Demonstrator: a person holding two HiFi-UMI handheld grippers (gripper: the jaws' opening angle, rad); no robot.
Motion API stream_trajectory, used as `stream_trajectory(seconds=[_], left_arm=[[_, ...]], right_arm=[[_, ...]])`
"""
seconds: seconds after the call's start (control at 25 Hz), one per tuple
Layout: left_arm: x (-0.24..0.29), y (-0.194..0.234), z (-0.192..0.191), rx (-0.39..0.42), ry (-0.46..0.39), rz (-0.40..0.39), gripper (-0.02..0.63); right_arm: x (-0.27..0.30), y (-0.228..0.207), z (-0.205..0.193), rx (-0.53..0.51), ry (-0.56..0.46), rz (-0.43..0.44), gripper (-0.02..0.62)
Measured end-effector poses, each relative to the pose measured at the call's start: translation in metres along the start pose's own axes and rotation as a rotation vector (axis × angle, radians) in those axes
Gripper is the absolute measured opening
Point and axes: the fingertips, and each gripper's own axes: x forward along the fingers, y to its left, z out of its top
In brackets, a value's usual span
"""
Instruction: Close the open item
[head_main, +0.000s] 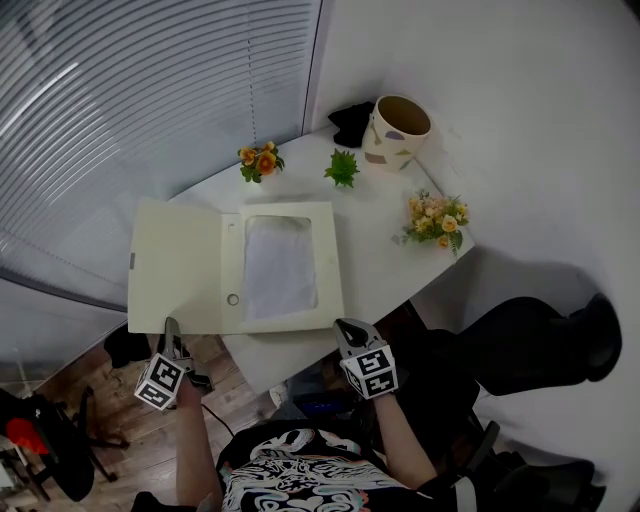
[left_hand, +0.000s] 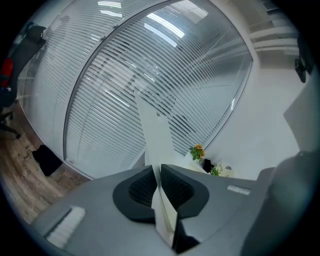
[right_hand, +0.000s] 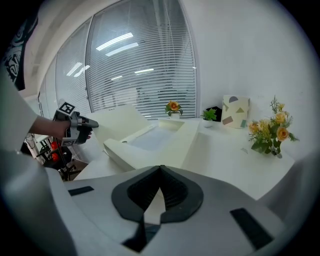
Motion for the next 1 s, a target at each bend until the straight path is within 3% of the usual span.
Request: stream_trajectory(seconds=[0.32, 0.6, 1.0], left_arm=[[-0.004, -0.01, 0.003, 0.007, -0.005, -0.029, 0.017], [-0.005, -0.017, 0.006, 0.022, -0.006, -0.046, 0.012], [-0.006, -0.045, 0.013, 0.112, -0.019, -0.113, 0.005]], right_arm=[[0.0, 0.0, -0.002, 0.027, -0.02, 0.004, 0.003], [0.0, -0.007, 0.005, -0.015, 0.003, -0.045, 0.003], [0.001, -0.007, -0.001, 0.003, -0.005, -0.032, 0.003]])
